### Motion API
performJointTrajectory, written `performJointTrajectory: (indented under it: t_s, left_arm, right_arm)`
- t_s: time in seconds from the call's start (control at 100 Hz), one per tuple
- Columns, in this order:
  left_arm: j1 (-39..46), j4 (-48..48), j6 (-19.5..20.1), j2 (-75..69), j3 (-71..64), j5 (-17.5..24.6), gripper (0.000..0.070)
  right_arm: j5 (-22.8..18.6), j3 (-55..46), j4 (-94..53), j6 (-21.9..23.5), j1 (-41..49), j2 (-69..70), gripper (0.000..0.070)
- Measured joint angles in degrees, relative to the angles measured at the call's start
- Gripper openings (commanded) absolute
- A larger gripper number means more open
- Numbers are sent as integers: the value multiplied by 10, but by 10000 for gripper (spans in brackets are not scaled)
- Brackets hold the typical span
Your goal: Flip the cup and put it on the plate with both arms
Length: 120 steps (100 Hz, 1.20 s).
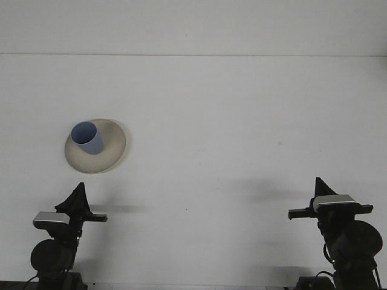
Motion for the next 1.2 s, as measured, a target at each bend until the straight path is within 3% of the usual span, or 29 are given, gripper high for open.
performJointTrajectory:
  t_s: [0.68,1.2]
  left_arm:
    - [0,0,0,0,0,0,12]
    - [0,0,0,0,0,0,12]
  right_arm:
    - [0,-2,5,0,0,-11,0]
    - [0,-180,141,0,-17,-209,0]
